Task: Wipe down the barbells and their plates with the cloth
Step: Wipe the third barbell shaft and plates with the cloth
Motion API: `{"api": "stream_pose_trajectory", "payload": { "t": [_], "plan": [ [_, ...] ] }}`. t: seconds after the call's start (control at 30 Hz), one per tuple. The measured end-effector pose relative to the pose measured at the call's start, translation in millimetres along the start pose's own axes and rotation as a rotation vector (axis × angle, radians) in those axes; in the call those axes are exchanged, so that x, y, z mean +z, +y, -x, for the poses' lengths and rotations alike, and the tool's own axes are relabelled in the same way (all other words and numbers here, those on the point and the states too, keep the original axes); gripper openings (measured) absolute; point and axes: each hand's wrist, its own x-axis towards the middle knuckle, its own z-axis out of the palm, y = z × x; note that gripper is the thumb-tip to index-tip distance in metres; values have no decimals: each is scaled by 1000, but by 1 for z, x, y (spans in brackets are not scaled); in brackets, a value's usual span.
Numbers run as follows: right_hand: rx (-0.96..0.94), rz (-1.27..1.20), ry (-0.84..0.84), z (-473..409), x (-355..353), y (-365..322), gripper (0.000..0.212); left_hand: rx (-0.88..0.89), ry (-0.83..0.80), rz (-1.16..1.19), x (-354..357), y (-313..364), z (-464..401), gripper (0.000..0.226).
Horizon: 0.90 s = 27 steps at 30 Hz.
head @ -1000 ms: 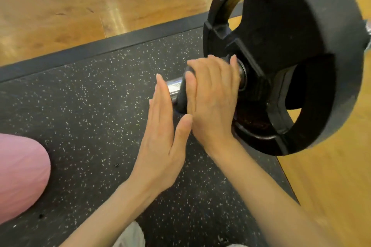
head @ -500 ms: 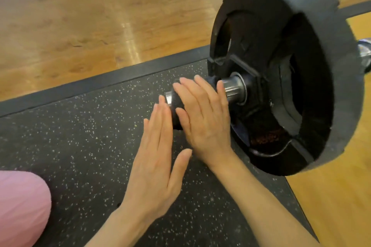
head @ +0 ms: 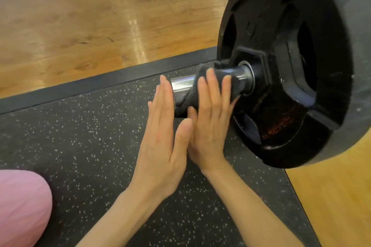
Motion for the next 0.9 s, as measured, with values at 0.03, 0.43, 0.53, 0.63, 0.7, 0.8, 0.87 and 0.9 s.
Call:
{"api": "stream_pose_trajectory", "payload": {
  "t": [0.03,0.43,0.53,0.63,0.7,0.8,0.87,0.9],
  "plan": [
    [-114,34,-44,3,0,3,67,-3,2,9,1,1,-1,74],
    [-335,152,-53,-37,-9,2,34,-27,73,-125,-6,-8,10,72],
    [-177,206,-52,-82,-2,-20,37,-36,85,-147,-8,-7,7,72],
    [-40,243,-173,-109,1,-31,46,-29,76,-141,-9,-3,7,72],
    [-102,153,-87,-87,-4,-19,34,-11,78,-141,-11,0,10,71],
    [-232,159,-114,-17,-21,2,34,-1,78,-151,-15,0,15,68],
    [-312,168,-157,1,-27,21,42,8,73,-155,-18,-1,18,67],
    [-315,153,-162,-4,-29,24,42,7,67,-155,-19,0,19,67]
  ]
}}
